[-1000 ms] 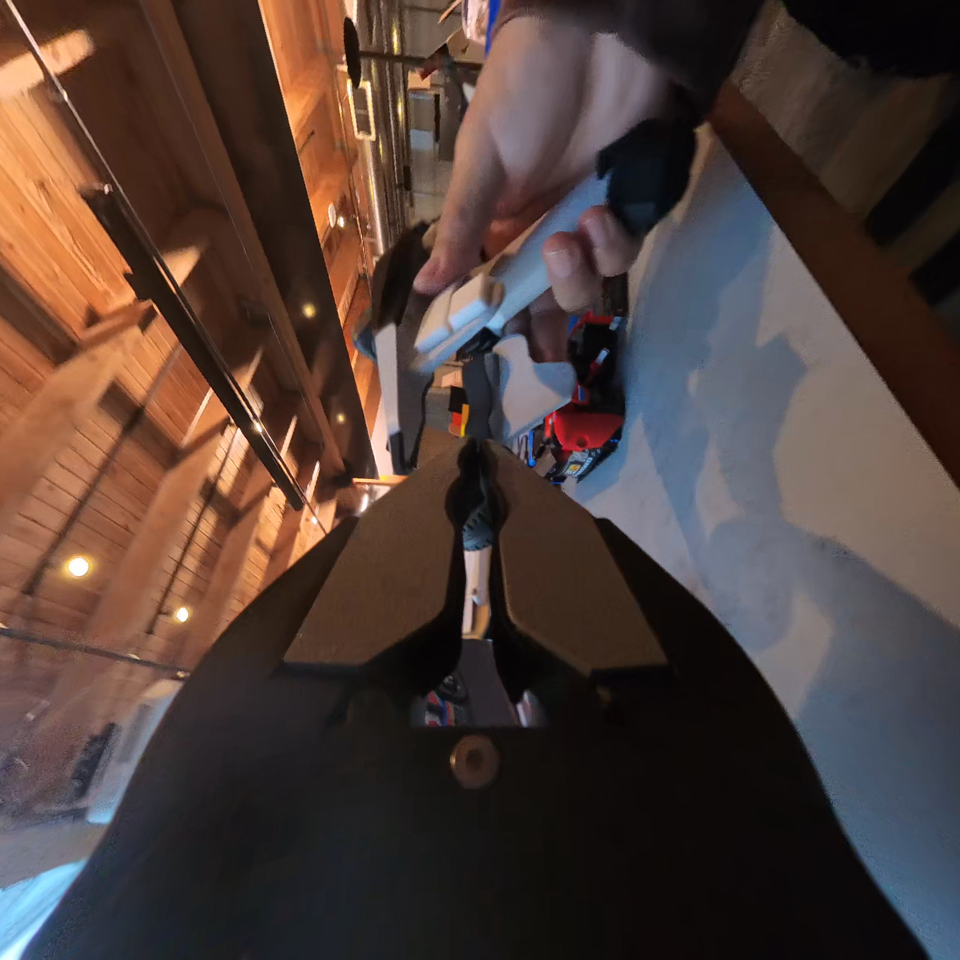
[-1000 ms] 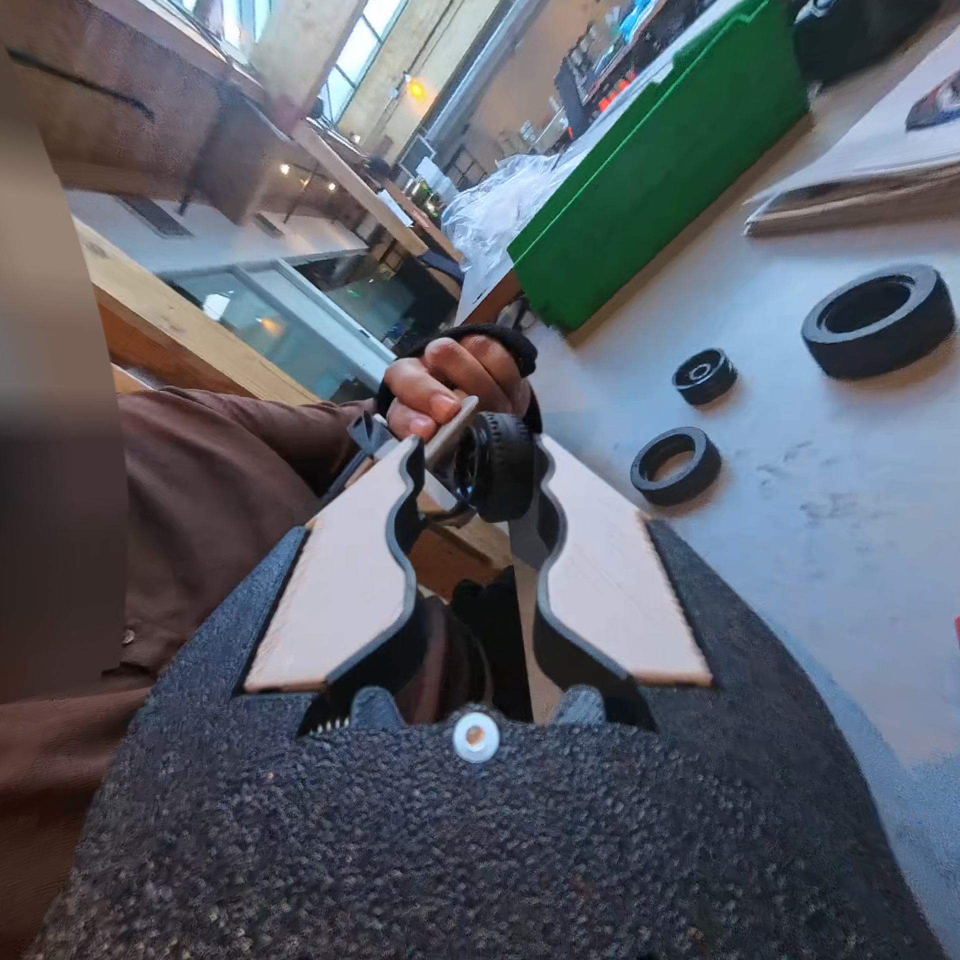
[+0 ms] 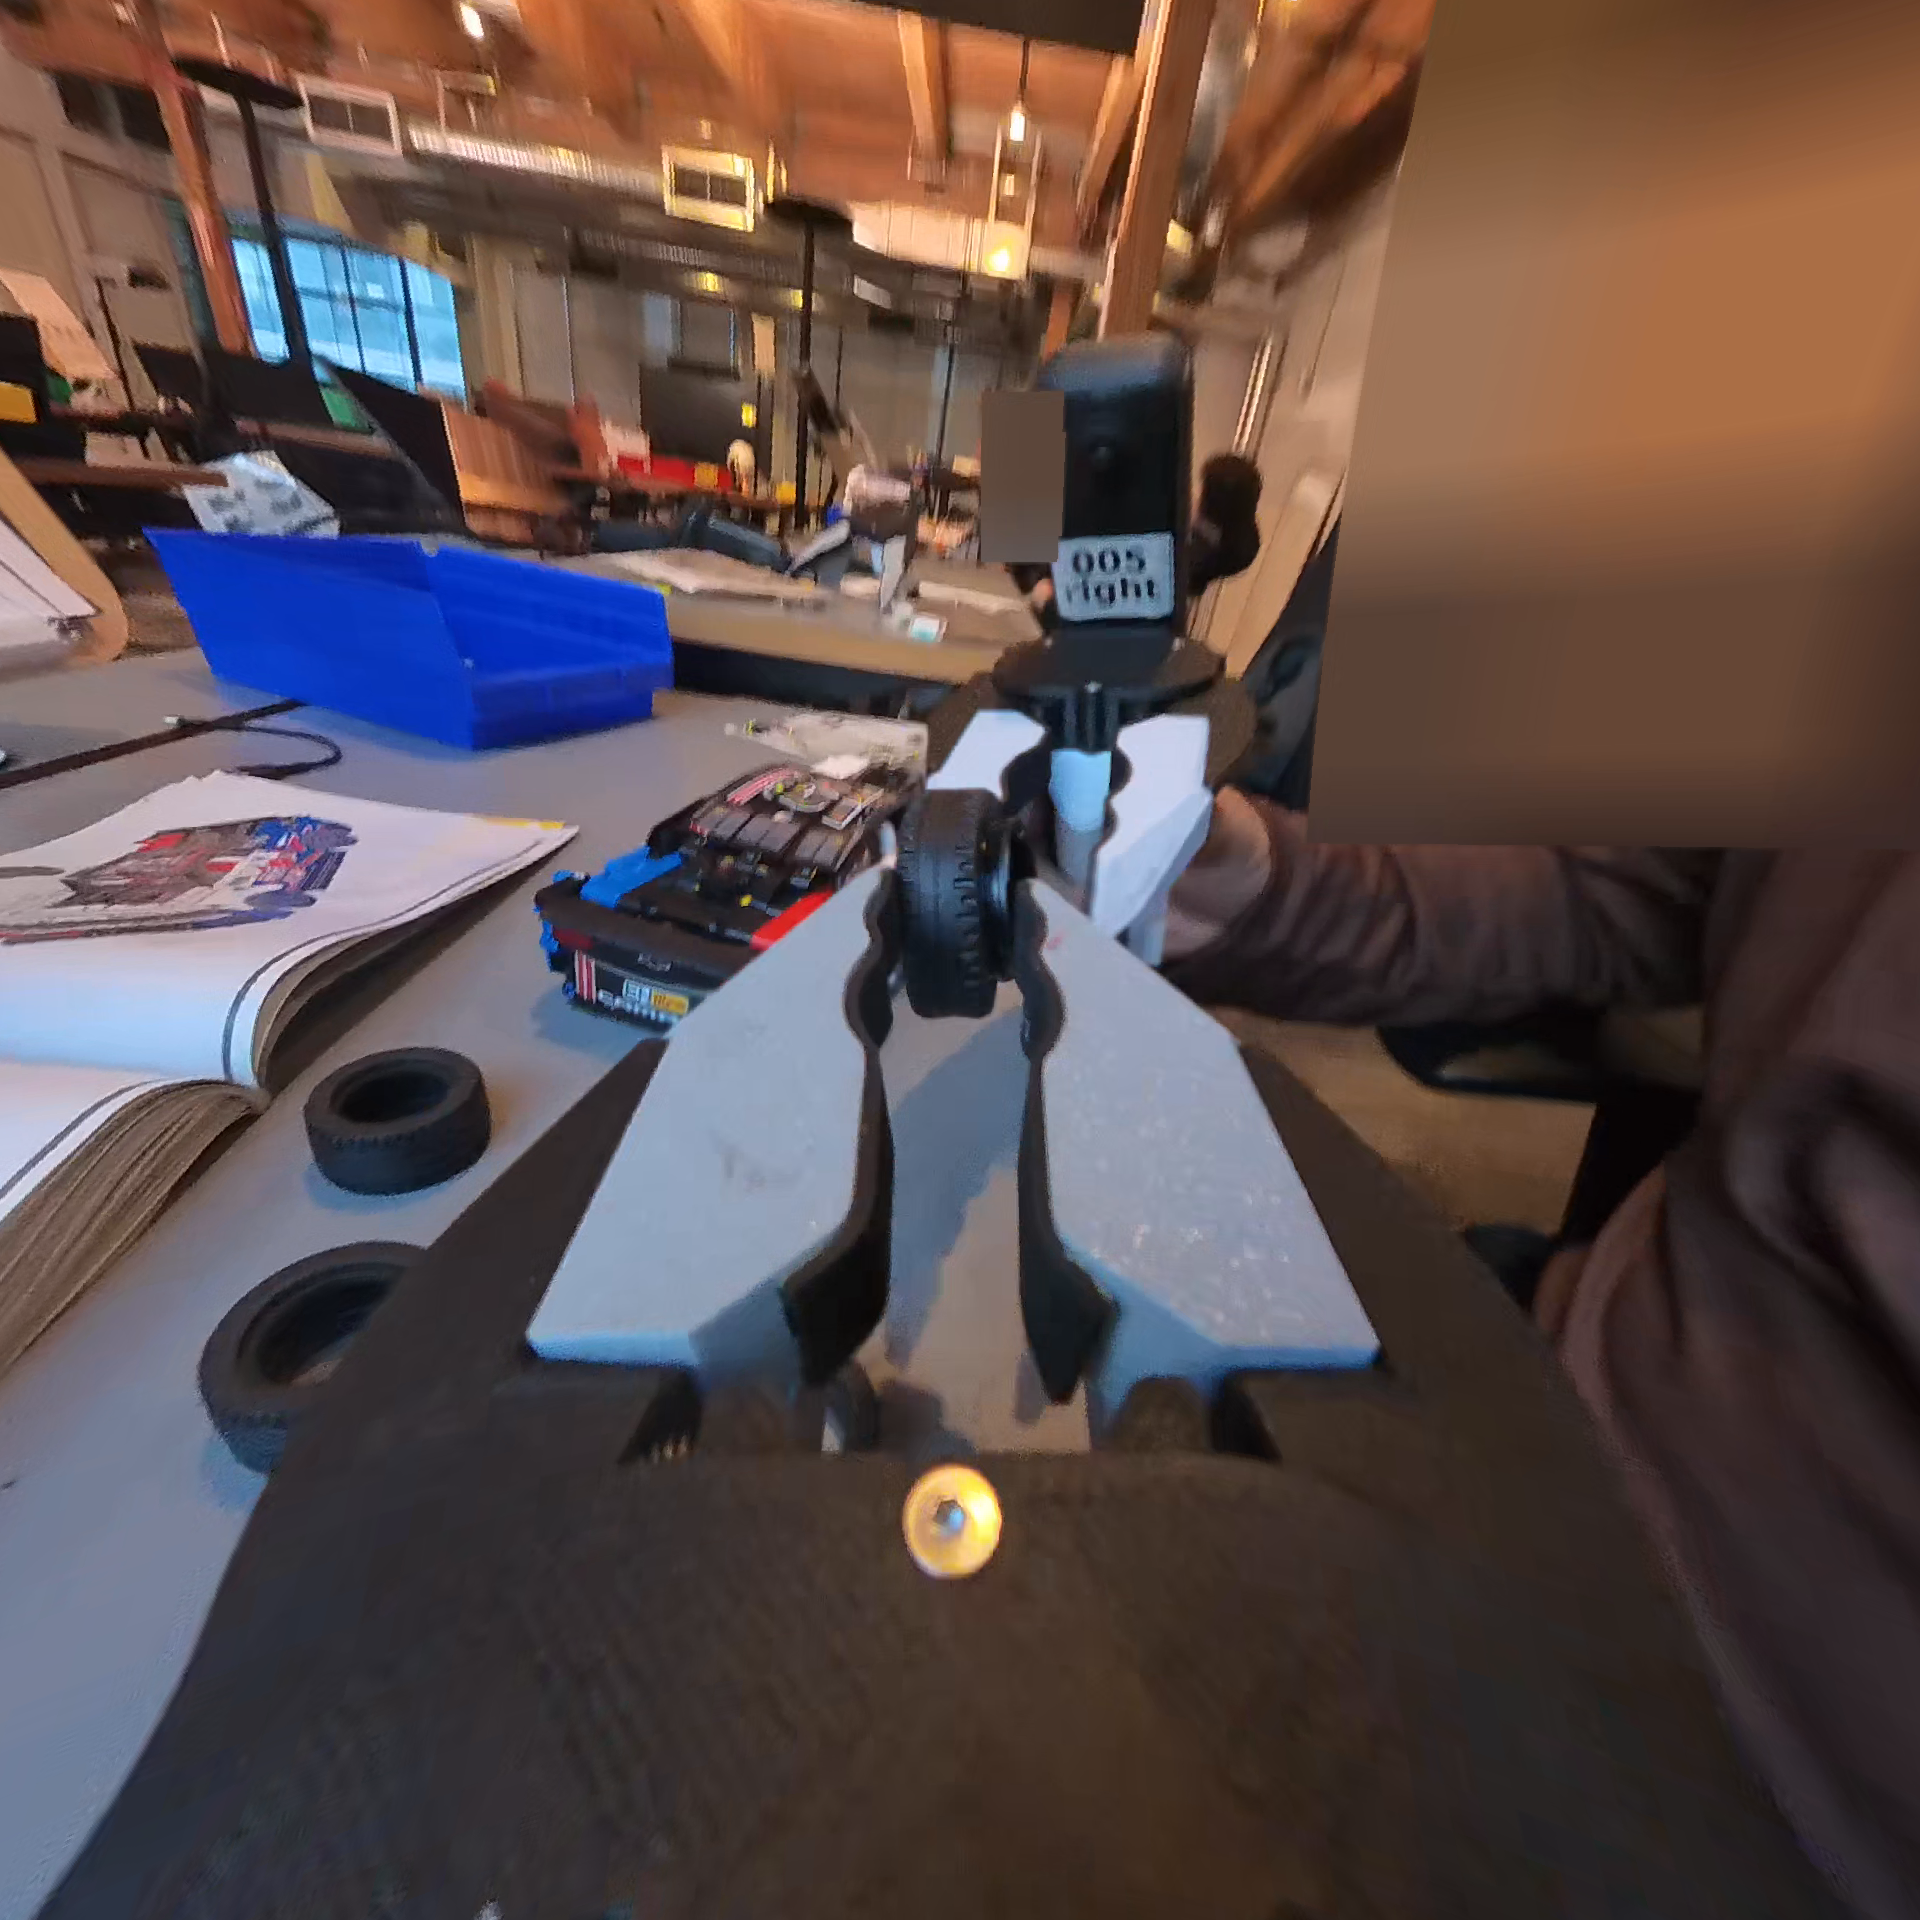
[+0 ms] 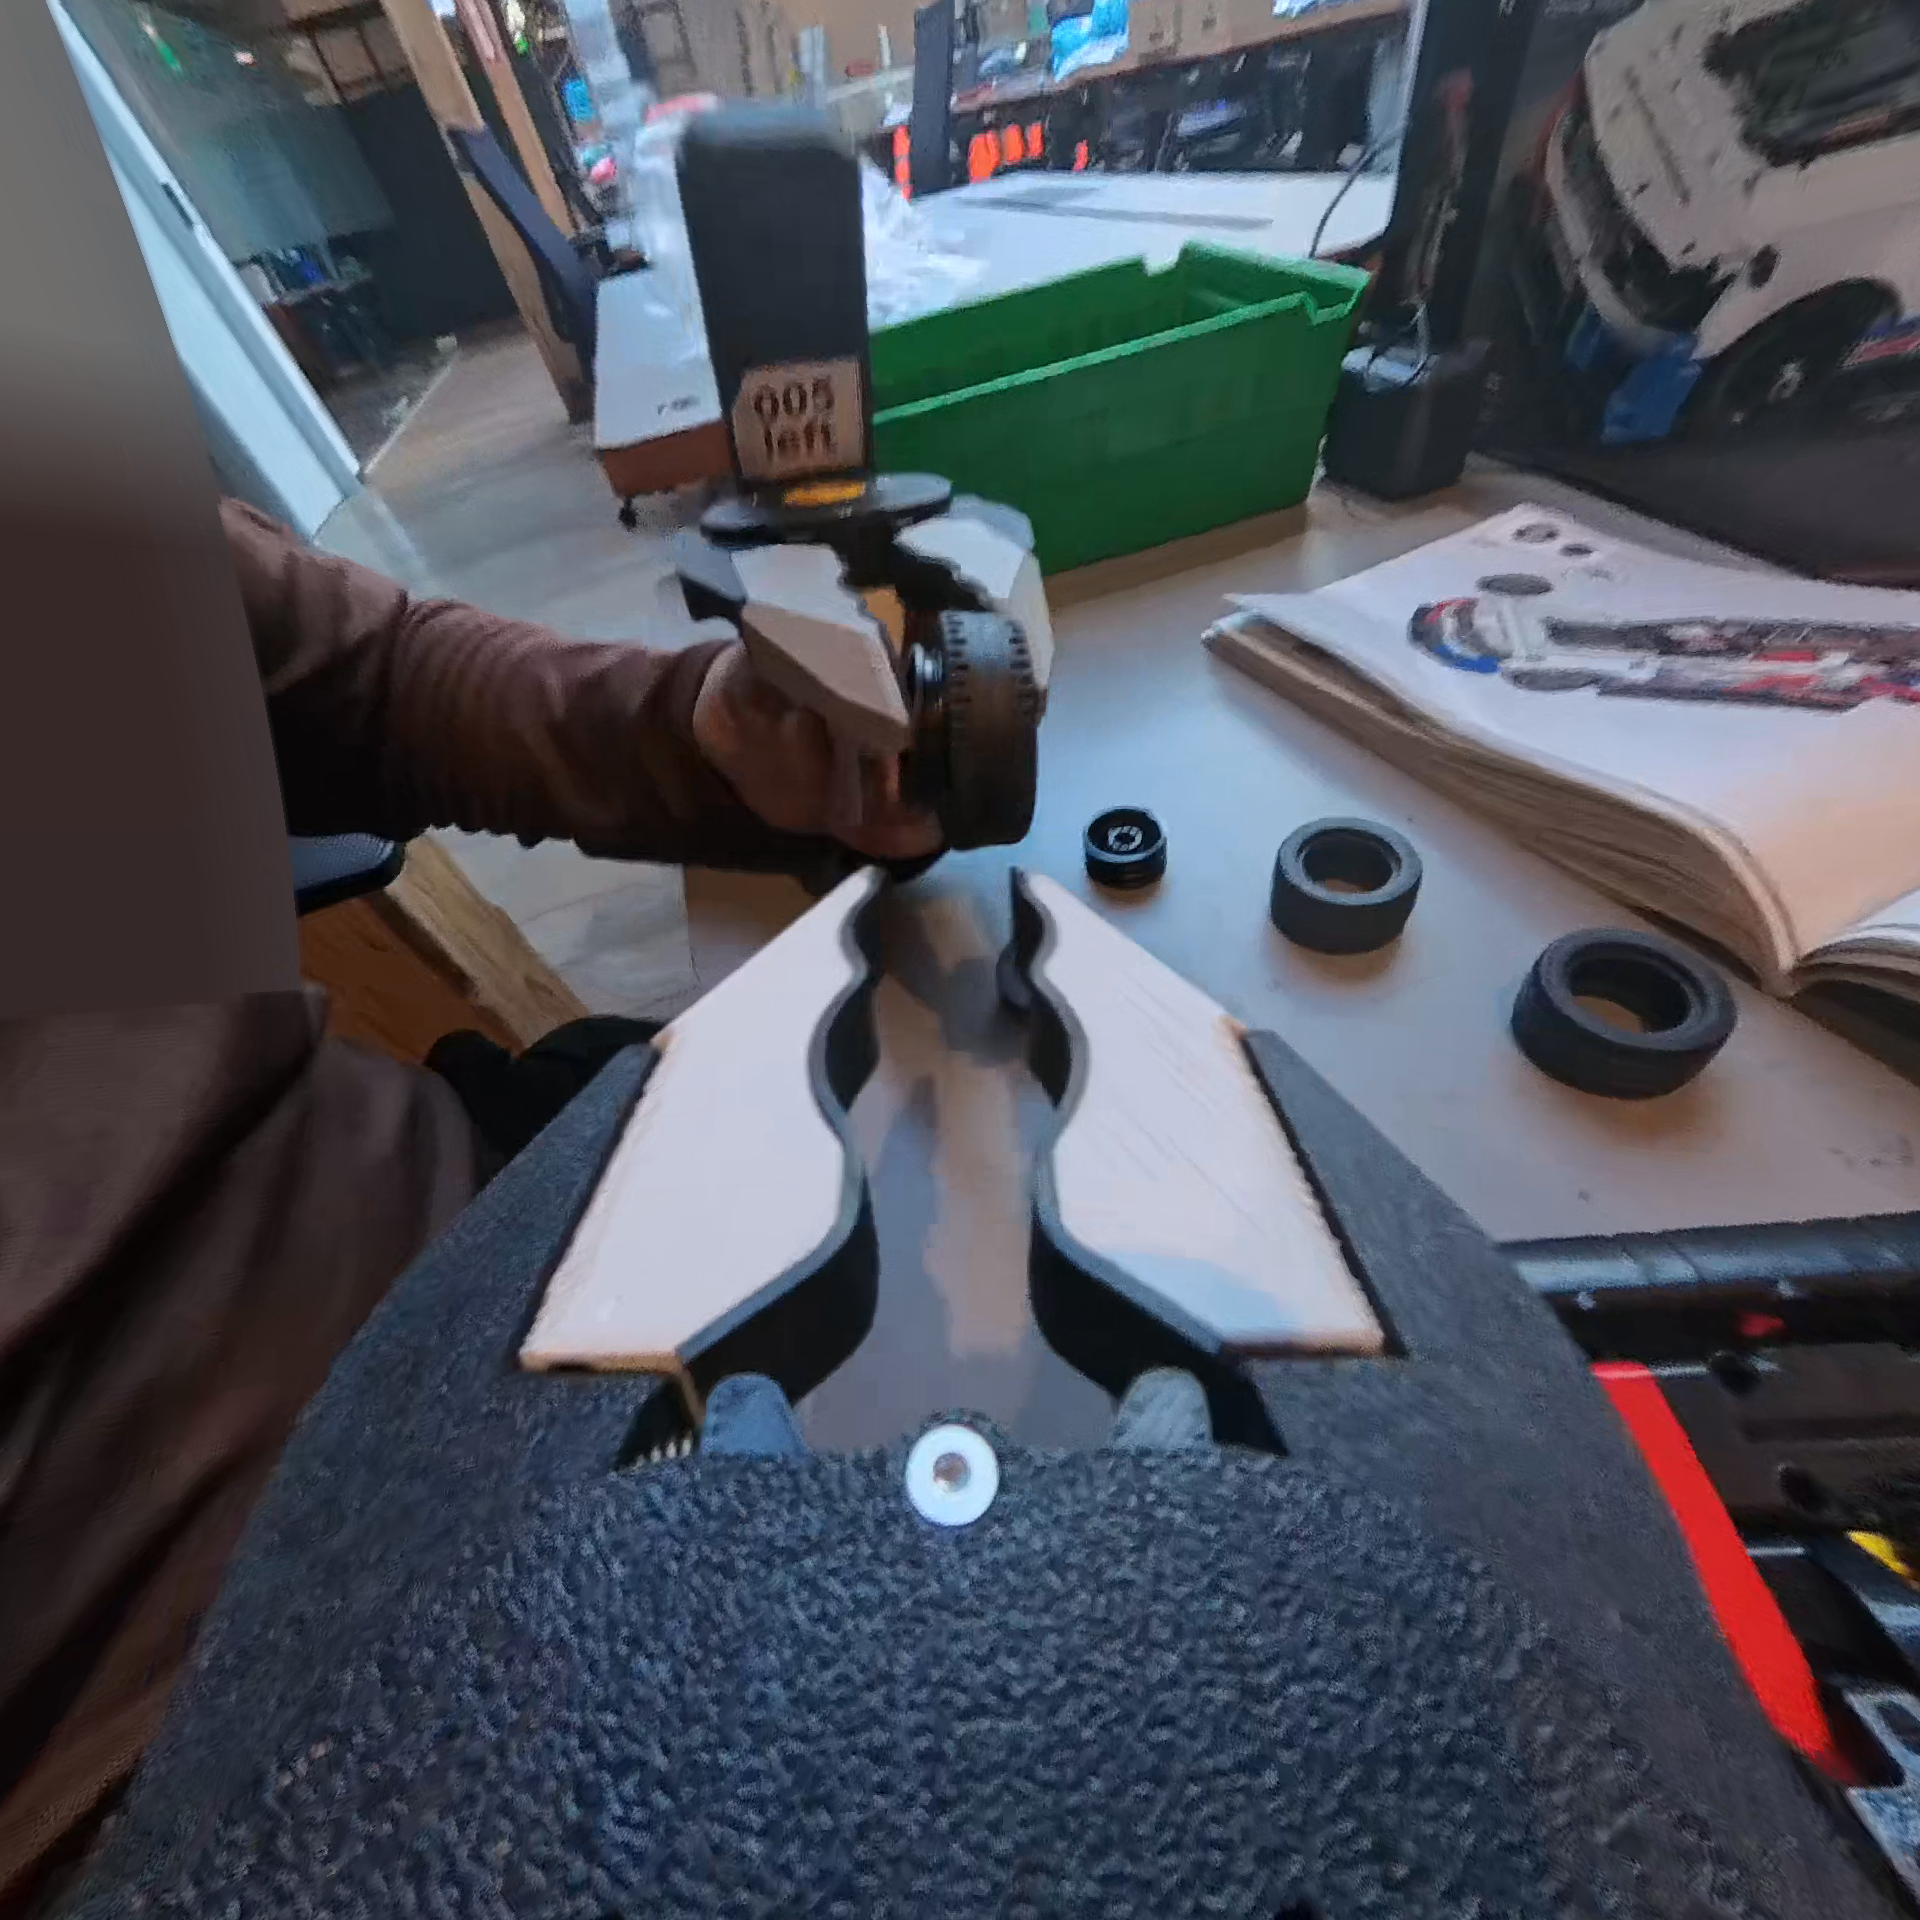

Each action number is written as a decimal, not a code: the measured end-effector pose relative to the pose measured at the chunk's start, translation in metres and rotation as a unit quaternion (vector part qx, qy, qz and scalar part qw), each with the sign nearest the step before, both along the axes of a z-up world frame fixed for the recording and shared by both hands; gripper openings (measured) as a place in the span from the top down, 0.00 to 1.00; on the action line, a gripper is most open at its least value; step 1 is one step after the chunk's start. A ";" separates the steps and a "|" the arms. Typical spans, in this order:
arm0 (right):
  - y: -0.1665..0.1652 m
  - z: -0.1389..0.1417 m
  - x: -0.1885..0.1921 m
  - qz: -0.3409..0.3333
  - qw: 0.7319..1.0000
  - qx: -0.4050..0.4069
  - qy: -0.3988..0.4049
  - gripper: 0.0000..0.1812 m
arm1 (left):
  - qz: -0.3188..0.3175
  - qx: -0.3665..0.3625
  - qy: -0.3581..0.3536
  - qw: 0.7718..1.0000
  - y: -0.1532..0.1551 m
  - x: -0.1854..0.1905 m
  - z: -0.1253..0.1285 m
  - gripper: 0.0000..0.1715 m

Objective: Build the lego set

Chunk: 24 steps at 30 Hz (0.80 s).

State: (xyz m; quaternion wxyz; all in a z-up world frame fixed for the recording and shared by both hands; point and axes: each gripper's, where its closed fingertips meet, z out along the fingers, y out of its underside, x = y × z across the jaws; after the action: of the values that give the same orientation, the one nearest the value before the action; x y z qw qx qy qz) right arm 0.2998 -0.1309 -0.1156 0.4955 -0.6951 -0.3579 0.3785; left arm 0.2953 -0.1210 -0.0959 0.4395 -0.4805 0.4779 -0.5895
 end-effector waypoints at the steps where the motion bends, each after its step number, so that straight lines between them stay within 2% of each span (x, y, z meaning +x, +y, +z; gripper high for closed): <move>1: 0.003 0.007 0.000 -0.010 1.000 0.012 0.014 0.92 | 0.002 -0.007 -0.018 1.000 0.000 -0.001 0.003 0.89; 3: 0.005 0.016 -0.001 -0.015 0.999 0.010 0.041 0.89 | 0.004 -0.021 -0.049 0.999 0.000 -0.003 0.011 0.89; 5: 0.006 0.017 -0.004 -0.013 0.998 0.000 0.054 0.81 | 0.004 -0.035 -0.078 0.996 -0.002 -0.004 0.020 0.89; 9: -0.001 0.028 -0.009 0.007 0.996 0.008 0.087 0.82 | 0.011 -0.039 -0.127 0.991 -0.005 -0.007 0.030 0.89; 14: 0.001 0.037 -0.010 -0.007 0.996 0.031 0.083 0.88 | 0.011 -0.064 -0.146 0.987 -0.008 -0.002 0.029 0.89; 18: 0.002 0.029 -0.007 -0.011 0.999 0.027 0.034 0.88 | 0.008 -0.058 -0.098 0.993 -0.006 0.000 0.021 0.89; 21: -0.001 0.016 -0.006 0.003 1.000 0.000 -0.010 0.88 | -0.010 -0.023 -0.059 0.998 -0.007 -0.004 0.025 0.79; 23: 0.000 0.012 -0.005 0.001 1.000 0.000 -0.031 0.88 | -0.032 -0.002 -0.004 0.999 -0.012 0.000 0.021 0.77; 24: -0.001 0.010 -0.005 0.003 0.999 0.000 -0.041 0.88 | -0.040 0.013 0.032 0.999 -0.014 0.003 0.015 0.80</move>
State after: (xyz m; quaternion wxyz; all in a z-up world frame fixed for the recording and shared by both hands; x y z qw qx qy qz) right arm 0.2947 -0.1320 -0.1054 0.4787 -0.7092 -0.3802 0.3511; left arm 0.2987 -0.1349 -0.0808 0.4062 -0.4742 0.5183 -0.5844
